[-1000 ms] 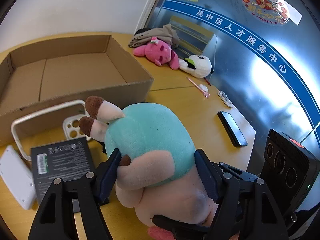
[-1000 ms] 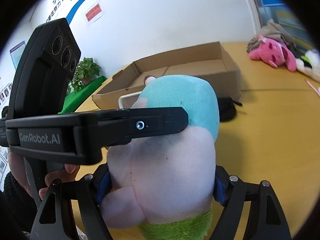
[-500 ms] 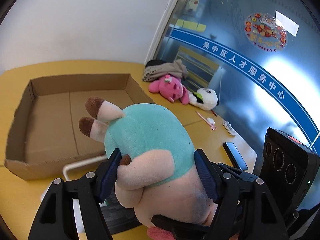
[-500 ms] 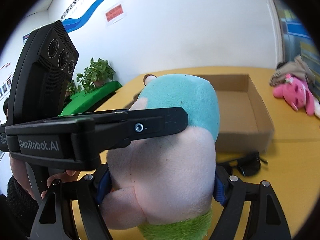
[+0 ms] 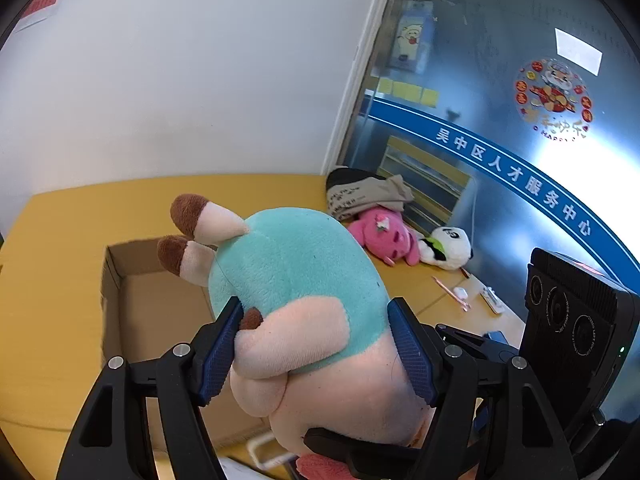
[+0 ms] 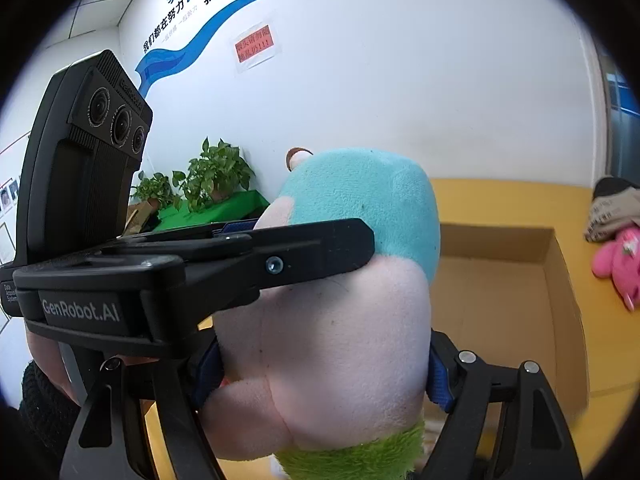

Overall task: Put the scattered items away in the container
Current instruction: 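Lift the plush toy with both grippers and carry it over the cardboard box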

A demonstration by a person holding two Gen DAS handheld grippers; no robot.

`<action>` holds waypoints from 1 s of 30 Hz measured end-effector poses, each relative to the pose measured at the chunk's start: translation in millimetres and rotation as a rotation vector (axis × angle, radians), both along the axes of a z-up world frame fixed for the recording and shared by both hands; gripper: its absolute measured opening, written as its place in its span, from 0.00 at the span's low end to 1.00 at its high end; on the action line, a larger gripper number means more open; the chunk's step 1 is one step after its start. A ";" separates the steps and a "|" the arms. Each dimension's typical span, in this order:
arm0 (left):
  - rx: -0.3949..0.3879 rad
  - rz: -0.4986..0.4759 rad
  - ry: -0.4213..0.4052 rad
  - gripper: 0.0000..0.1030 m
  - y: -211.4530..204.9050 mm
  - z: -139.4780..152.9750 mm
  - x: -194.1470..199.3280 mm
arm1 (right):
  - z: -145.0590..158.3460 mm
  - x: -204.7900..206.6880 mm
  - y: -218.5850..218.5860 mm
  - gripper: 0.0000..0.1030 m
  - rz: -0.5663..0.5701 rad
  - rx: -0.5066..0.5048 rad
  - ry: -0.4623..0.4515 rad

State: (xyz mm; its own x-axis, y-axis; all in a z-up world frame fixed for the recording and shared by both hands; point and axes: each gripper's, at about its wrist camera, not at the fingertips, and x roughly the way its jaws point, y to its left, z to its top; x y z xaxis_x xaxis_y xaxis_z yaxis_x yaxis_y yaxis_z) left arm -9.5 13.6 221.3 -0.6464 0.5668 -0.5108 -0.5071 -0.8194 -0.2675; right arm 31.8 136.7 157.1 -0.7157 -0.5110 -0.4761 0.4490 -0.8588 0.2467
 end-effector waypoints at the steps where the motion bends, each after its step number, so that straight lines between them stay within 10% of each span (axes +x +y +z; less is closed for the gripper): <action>1: -0.009 0.003 0.002 0.74 -2.2 4.2 -9.2 | 3.4 -8.1 -2.1 0.77 0.003 -0.003 0.000; 16: -0.018 0.067 -0.021 0.74 -36.8 15.4 -144.8 | 27.3 -127.3 -32.0 0.77 0.038 -0.035 -0.059; 30: -0.046 0.090 -0.125 0.74 -74.0 -36.3 -236.0 | -23.3 -211.4 -54.0 0.77 0.042 -0.046 -0.158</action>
State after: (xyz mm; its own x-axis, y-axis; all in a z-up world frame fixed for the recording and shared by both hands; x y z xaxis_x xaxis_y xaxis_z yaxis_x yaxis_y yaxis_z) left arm -245.5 -60.4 185.0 -0.6233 0.4835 -0.6146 -0.3958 -0.8729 -0.2853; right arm -179.6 82.7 133.8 -0.6114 -0.5624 -0.5567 0.4366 -0.8265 0.3554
